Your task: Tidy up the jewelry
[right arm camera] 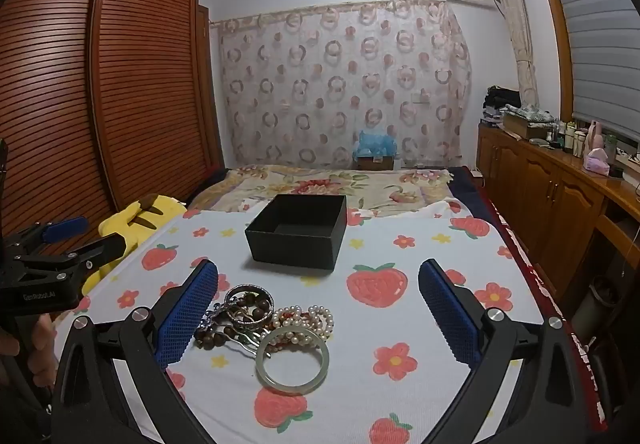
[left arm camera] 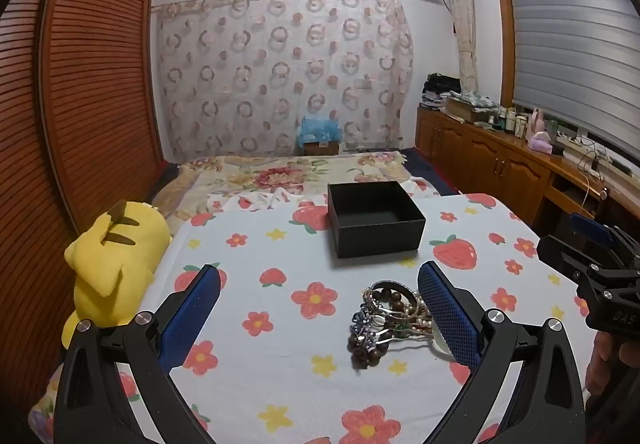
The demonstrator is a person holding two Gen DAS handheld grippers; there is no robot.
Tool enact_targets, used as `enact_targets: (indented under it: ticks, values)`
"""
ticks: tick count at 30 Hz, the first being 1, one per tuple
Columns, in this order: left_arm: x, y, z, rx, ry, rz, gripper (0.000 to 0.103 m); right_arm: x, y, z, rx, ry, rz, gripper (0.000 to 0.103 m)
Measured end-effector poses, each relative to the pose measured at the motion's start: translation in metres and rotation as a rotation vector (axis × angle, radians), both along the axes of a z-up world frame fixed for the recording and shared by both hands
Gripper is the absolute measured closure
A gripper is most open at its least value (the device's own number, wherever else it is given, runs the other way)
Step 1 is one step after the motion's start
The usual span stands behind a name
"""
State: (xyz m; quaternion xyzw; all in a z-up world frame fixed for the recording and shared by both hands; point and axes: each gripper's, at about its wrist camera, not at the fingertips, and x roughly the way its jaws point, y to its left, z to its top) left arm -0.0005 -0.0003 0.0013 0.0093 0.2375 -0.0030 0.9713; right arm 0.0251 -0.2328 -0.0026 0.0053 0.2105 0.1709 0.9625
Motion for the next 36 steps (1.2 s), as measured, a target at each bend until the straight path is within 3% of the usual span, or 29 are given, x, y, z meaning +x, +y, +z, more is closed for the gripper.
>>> enact_targets:
  ticks: [36]
  values:
    - [-0.0002, 0.0003, -0.0004, -0.004, -0.011, 0.0, 0.007, -0.0002, -0.0008, -0.0012, 0.005, -0.001, 0.001, 0.002]
